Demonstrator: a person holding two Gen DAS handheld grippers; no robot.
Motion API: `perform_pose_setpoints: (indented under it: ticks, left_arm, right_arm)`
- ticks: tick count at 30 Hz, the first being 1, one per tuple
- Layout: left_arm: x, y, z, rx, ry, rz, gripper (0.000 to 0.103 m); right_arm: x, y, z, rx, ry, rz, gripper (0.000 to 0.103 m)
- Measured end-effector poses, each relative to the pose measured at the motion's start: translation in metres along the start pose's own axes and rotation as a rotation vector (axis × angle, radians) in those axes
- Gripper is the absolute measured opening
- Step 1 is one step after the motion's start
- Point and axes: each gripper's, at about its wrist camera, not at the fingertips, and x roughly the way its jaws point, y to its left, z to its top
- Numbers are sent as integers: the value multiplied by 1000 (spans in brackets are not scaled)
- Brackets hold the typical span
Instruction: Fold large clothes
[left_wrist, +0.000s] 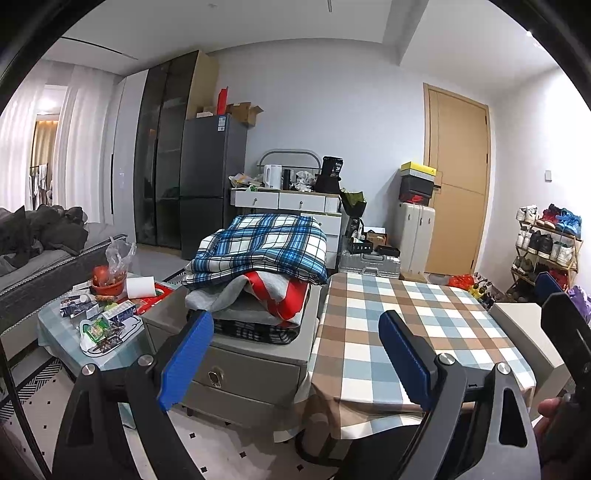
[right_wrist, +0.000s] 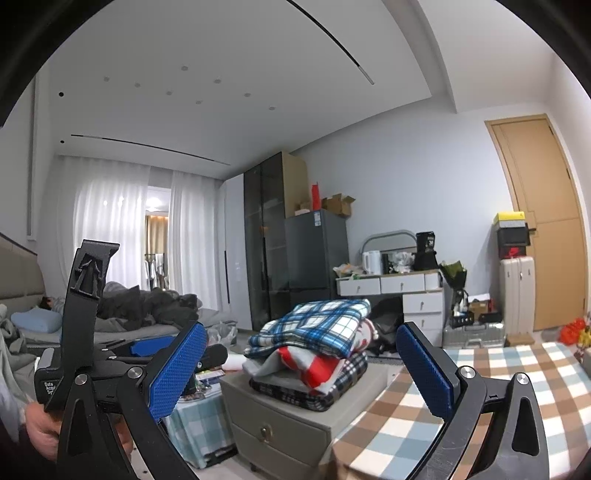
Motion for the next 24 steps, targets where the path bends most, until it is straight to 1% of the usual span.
perform_pose_setpoints:
  ticks: [9, 24]
  left_arm:
    - [2, -1, 1, 16, 4, -20, 88]
    - [9, 3, 3, 20, 14, -19, 88]
  right_arm:
    - [1, 1, -2, 0, 7, 6, 103]
    - [-5, -8, 1, -2, 12, 15, 103]
